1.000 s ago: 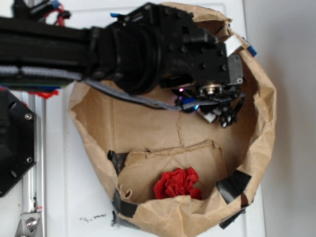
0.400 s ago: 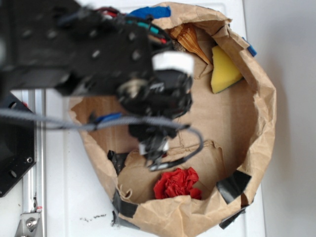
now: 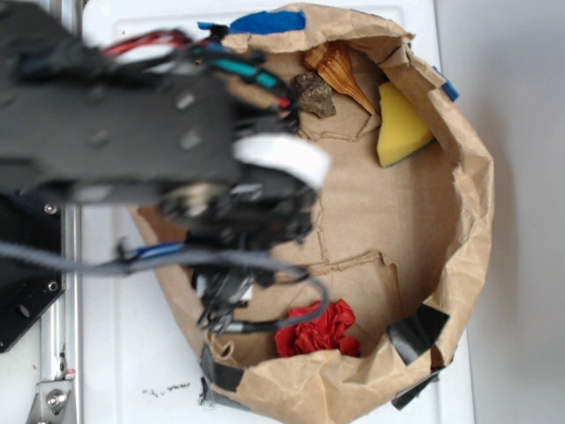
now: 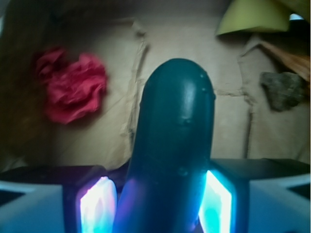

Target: Grab the plastic pickle.

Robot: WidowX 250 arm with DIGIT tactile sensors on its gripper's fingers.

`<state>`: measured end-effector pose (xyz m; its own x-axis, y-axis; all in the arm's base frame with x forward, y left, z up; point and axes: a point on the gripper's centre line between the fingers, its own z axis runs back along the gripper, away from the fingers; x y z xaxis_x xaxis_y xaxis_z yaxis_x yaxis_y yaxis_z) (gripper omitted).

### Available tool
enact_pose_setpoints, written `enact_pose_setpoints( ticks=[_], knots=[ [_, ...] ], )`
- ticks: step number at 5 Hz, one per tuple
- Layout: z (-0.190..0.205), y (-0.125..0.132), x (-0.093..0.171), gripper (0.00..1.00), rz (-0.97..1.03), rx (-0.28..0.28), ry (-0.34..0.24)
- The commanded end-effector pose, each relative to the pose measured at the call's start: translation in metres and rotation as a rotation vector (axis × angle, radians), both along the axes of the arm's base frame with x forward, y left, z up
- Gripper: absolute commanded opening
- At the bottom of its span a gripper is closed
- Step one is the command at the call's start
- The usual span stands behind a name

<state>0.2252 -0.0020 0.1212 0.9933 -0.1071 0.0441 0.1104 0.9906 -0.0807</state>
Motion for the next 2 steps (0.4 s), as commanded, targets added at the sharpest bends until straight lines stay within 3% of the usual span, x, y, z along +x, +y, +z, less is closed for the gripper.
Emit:
enact_pose_setpoints(
  ticks=[1, 2],
  knots=[
    [0.0166, 0.04, 0.0117, 0.0, 0.151, -0.118, -0.128],
    [0.016, 0.0342, 0.0124, 0.0, 0.174, -0.06, -0.158]
  ],
)
